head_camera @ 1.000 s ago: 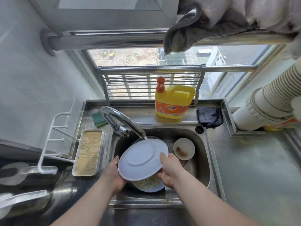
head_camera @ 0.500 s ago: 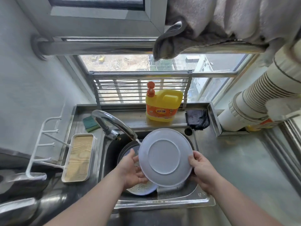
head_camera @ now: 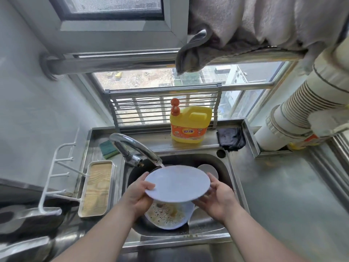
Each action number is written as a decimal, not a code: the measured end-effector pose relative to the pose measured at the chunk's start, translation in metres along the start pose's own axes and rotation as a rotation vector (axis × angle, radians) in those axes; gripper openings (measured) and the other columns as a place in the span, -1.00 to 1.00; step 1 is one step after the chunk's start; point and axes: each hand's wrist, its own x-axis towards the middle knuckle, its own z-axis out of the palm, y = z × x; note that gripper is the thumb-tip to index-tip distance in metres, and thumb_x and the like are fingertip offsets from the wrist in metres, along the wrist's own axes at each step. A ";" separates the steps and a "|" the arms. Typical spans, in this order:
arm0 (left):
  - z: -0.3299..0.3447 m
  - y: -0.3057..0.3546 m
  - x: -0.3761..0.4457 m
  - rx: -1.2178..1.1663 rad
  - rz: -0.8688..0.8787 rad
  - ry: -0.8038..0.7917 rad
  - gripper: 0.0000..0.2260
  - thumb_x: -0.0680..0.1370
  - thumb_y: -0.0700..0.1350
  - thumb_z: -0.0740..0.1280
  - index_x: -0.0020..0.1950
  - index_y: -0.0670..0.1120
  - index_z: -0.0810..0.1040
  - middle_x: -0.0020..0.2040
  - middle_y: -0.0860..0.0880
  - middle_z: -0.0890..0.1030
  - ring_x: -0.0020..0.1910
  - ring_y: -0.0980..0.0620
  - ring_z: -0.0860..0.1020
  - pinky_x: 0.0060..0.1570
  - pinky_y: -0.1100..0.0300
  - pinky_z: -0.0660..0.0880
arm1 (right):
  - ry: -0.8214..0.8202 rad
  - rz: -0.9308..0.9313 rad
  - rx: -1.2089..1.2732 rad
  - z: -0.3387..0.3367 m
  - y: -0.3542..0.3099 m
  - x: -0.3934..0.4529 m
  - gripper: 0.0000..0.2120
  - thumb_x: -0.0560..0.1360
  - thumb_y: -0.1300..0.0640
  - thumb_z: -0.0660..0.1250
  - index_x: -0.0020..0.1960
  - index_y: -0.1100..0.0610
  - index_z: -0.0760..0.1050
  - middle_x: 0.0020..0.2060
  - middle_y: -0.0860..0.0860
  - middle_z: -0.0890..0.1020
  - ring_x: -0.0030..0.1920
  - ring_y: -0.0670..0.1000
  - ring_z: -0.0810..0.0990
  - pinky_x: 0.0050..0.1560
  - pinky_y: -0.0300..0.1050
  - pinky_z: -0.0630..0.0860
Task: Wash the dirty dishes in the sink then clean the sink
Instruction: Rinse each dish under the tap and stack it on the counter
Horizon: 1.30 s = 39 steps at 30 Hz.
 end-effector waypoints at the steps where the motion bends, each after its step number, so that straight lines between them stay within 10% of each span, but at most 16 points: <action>1: -0.009 0.002 -0.003 0.035 0.020 -0.024 -0.32 0.45 -0.56 0.10 0.53 -0.16 0.44 0.43 -0.37 0.49 0.34 -0.45 0.50 0.29 -0.39 0.49 | 0.018 0.025 -0.003 0.006 0.003 0.003 -0.67 0.68 0.15 0.12 0.32 -0.06 0.55 0.04 0.22 0.75 -0.03 0.28 0.74 -0.07 0.24 0.67; 6: -0.044 0.002 -0.012 -0.036 0.124 0.017 -0.47 0.38 -0.51 0.24 0.12 -0.02 0.74 0.14 -0.27 0.72 0.13 -0.38 0.64 -0.05 -0.28 0.64 | -0.013 -0.014 -0.352 0.047 0.032 0.013 -0.79 0.59 0.21 0.34 0.17 0.18 0.66 0.00 0.19 0.76 0.00 0.28 0.75 -0.10 0.24 0.71; 14: -0.054 -0.016 -0.014 0.052 0.057 0.052 -0.77 0.75 -0.04 0.22 0.40 0.09 0.49 0.28 -0.13 0.69 0.22 -0.25 0.68 -0.02 -0.18 0.67 | -0.032 -0.440 -0.540 0.071 0.021 0.005 -0.83 0.70 0.03 0.31 0.03 -0.19 0.62 -0.02 0.01 0.76 0.07 0.19 0.72 0.12 0.23 0.67; 18: -0.036 -0.035 0.000 -0.036 -0.106 -0.060 -0.49 0.68 0.32 0.09 0.52 0.11 0.47 0.33 -0.09 0.67 0.23 -0.23 0.68 0.02 -0.18 0.66 | -0.082 -0.568 -0.664 0.062 -0.007 -0.019 -0.77 0.73 0.02 0.25 0.07 -0.26 0.62 -0.02 -0.02 0.76 0.02 0.06 0.74 -0.07 -0.05 0.67; 22: -0.009 -0.059 0.011 -0.150 -0.252 -0.056 -0.28 0.60 0.49 -0.08 0.38 0.08 0.60 0.31 -0.13 0.68 0.18 -0.36 0.68 0.23 -0.43 0.51 | -0.064 -0.630 -0.722 0.048 -0.032 -0.040 -0.85 0.63 -0.13 0.27 0.12 -0.27 0.61 0.00 -0.02 0.76 0.05 0.12 0.74 0.07 0.15 0.66; 27: 0.020 -0.082 0.000 -0.031 -0.279 -0.006 -0.42 0.70 0.33 0.04 0.38 -0.05 0.59 0.24 -0.22 0.70 0.09 -0.35 0.70 0.35 -0.30 0.50 | 0.168 -0.563 -0.702 0.018 -0.045 -0.046 -0.82 0.54 -0.14 0.22 0.02 -0.25 0.59 -0.10 -0.03 0.73 -0.06 0.06 0.69 -0.02 0.19 0.66; 33: 0.027 -0.096 -0.001 0.104 -0.372 0.156 -0.53 0.77 0.06 0.18 0.21 -0.37 0.56 -0.19 -0.33 0.70 -0.49 -0.23 0.66 -0.67 0.00 0.54 | 0.302 -0.019 -0.437 -0.021 -0.033 -0.031 -0.73 0.65 0.19 0.11 0.18 0.22 0.54 0.06 0.28 0.71 -0.03 0.23 0.71 -0.30 0.05 0.67; 37: 0.033 -0.108 -0.002 -0.060 -0.149 0.140 -0.68 0.74 0.05 0.20 0.25 -0.12 0.64 0.08 -0.24 0.74 -0.06 -0.35 0.73 -0.10 -0.42 0.64 | 0.161 -0.184 -0.486 -0.029 -0.032 -0.021 -0.78 0.66 0.17 0.15 0.18 0.07 0.55 0.01 0.13 0.71 -0.08 0.15 0.69 -0.32 -0.05 0.62; 39: 0.037 -0.116 0.000 -0.056 -0.149 0.171 -0.70 0.72 -0.10 0.16 0.26 -0.17 0.65 0.04 -0.26 0.75 -0.10 -0.32 0.74 -0.14 -0.37 0.66 | 0.130 -0.138 -0.496 -0.031 -0.031 -0.019 -0.78 0.68 0.18 0.13 0.20 0.08 0.53 0.02 0.15 0.68 -0.08 0.16 0.67 -0.37 -0.09 0.60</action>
